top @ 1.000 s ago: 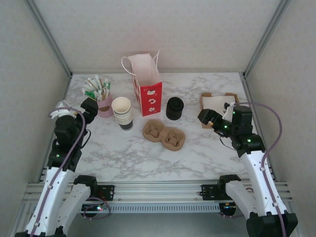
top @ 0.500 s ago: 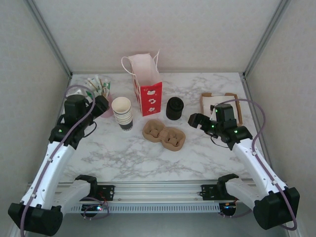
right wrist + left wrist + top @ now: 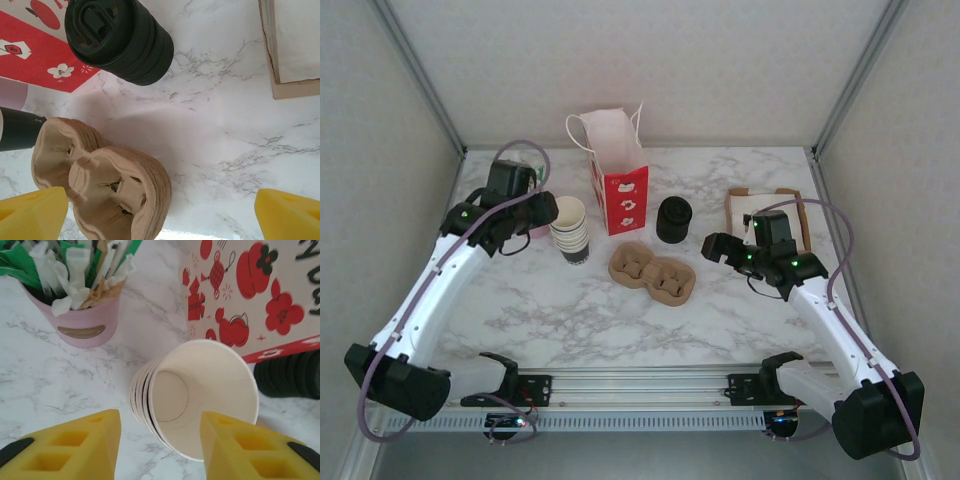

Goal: Pack the takeout coffee

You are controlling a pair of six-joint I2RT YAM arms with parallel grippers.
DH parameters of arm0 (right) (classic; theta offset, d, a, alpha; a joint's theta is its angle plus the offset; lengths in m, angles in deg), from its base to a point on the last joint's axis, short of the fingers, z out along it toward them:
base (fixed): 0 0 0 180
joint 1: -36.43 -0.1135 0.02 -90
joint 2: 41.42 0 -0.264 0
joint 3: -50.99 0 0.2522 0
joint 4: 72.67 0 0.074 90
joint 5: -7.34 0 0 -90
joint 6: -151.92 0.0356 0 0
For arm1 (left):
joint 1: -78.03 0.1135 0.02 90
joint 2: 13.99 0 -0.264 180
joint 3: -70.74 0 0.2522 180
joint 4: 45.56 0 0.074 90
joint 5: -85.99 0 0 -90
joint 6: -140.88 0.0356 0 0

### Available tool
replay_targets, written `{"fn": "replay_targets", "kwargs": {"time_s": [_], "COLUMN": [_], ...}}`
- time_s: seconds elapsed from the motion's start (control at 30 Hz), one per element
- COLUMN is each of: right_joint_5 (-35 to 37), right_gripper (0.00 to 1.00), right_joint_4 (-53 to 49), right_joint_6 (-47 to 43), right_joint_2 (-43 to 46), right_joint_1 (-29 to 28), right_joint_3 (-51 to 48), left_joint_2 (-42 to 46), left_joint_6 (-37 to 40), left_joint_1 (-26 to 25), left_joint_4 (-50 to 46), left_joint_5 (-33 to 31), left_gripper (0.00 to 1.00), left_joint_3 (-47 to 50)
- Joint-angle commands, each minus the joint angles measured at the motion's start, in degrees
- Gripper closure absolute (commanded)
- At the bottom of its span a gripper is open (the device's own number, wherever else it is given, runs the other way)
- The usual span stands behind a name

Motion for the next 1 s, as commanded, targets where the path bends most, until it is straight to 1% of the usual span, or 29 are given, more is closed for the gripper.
{"fn": "replay_targets", "kwargs": {"time_s": [0.0, 0.13, 0.27, 0.43, 0.67, 0.97], "right_joint_5": [-0.6, -0.6, -1.0, -2.0, -1.9, -2.0], "right_gripper": [0.04, 0.05, 0.07, 0.08, 0.09, 0.10], "right_joint_4": [-1.0, -1.2, -1.2, -0.9, -1.7, -1.4], "right_joint_6": [-1.1, -1.4, -1.7, -1.9, -2.4, -2.7], "right_joint_2": [0.3, 0.7, 1.1, 2.3, 3.2, 3.2], "right_joint_1": [-0.4, -0.4, -0.4, -0.4, -0.4, -0.4], "right_joint_3": [0.0, 0.0, -0.3, -0.9, -0.9, -1.0], "left_joint_2": [-2.8, -5.0, -6.7, -9.2, -10.3, -10.9], "left_joint_6": [2.6, 2.7, 3.1, 3.1, 3.0, 3.1], "left_joint_1": [-1.5, -1.7, -1.7, -1.6, -1.6, -1.5], "left_joint_4": [-5.5, -5.9, -5.3, -5.2, -4.9, -5.3], "left_joint_5": [-3.2, -4.8, -3.5, -3.6, -4.3, -4.7], "left_gripper": [0.58, 0.59, 0.59, 0.70, 0.78, 0.92], "left_joint_3": [-3.0, -4.1, -4.5, -4.8, -4.9, -6.0]}}
